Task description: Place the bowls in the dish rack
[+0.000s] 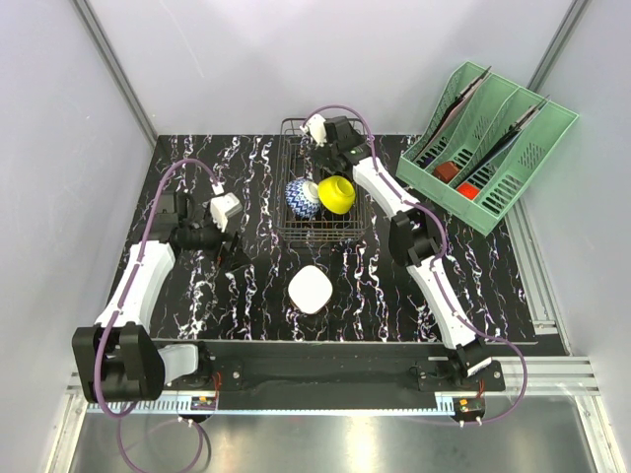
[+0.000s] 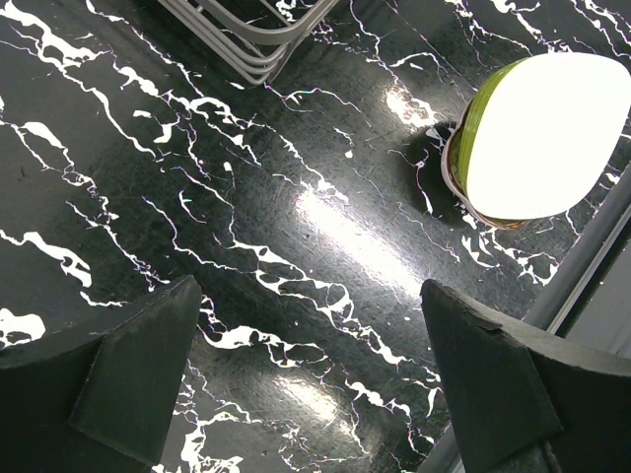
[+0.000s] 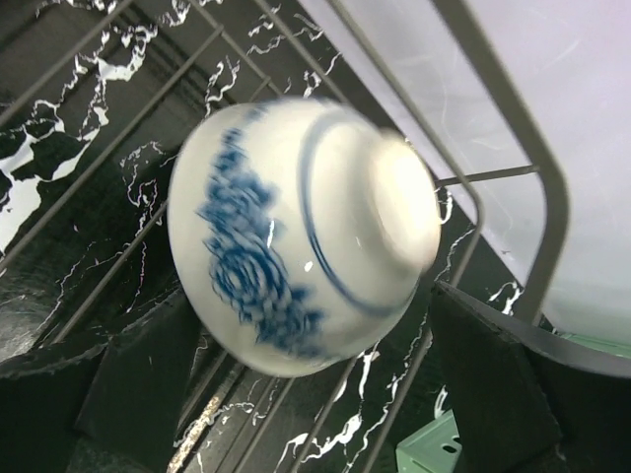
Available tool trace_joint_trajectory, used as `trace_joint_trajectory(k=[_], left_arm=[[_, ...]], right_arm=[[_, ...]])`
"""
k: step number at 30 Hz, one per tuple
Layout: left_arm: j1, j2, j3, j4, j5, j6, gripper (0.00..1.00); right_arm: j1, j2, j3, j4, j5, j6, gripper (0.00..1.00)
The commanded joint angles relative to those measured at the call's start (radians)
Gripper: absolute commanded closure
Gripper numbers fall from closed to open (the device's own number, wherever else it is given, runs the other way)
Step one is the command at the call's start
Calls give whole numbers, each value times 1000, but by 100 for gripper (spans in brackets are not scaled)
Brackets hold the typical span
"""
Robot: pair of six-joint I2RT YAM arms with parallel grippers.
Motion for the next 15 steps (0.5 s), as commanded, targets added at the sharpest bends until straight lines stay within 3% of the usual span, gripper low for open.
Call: trace_joint_trajectory(k=[1, 15], left_arm=[[12, -2, -4, 13, 50, 8, 1], [27, 6, -9, 13, 68, 10, 1]], right_arm=[[-10, 7, 3, 36, 25, -4, 0], [-9, -28, -75, 37, 19, -15, 0]])
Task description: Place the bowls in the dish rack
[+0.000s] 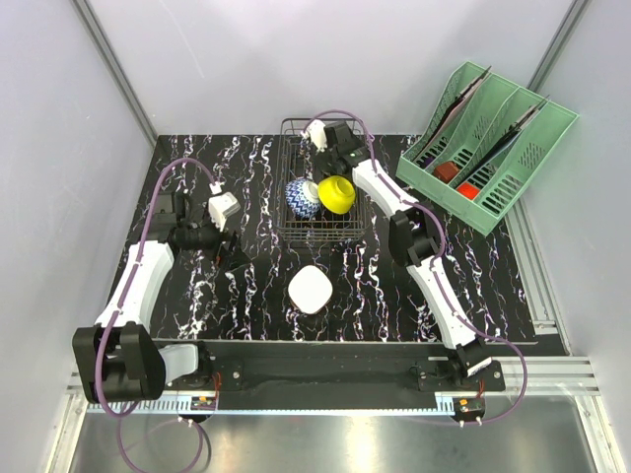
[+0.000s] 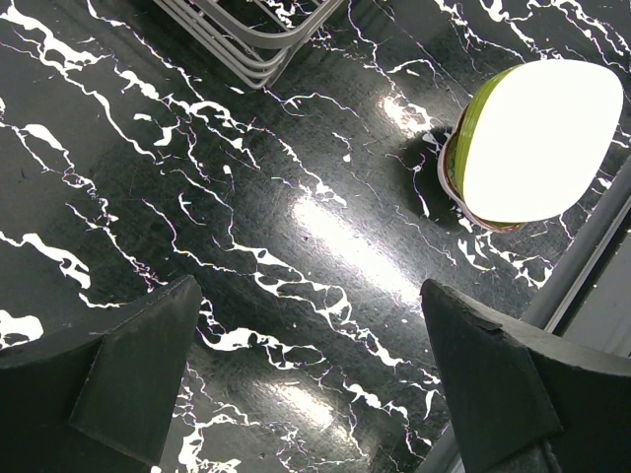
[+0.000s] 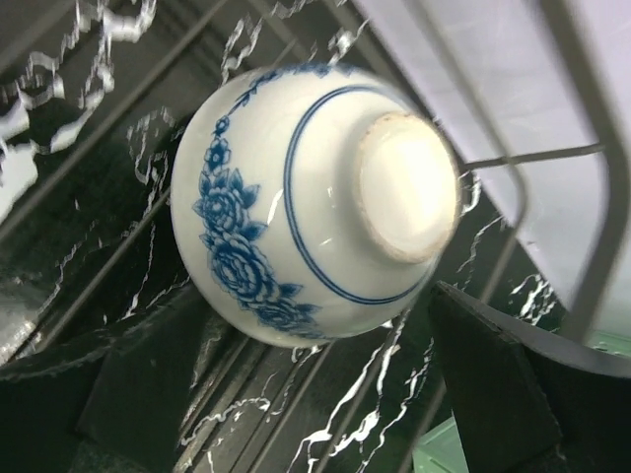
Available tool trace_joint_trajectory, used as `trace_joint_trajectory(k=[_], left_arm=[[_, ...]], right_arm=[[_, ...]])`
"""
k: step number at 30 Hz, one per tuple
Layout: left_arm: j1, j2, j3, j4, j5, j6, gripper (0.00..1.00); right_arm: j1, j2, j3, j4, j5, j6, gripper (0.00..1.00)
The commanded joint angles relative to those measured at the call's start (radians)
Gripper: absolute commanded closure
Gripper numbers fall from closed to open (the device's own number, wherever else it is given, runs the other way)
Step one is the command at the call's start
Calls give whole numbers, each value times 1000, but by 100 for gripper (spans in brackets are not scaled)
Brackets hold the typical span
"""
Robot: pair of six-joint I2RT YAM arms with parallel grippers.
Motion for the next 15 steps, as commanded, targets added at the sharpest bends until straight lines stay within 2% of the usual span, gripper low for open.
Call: trace_joint_trajectory(k=[1, 4, 10, 15], left_arm=[[9, 7, -8, 13, 49, 12, 1], [11, 7, -8, 15, 50, 12, 1], [17, 5, -11, 12, 58, 8, 1], [28, 2, -12, 10, 67, 13, 1]], right_arm=[[-7, -45, -48, 34, 24, -26, 0], [-9, -57, -75, 30, 44, -50, 0], [-12, -23, 12, 31, 100, -27, 0], [-15, -95, -22, 53, 74, 24, 0]])
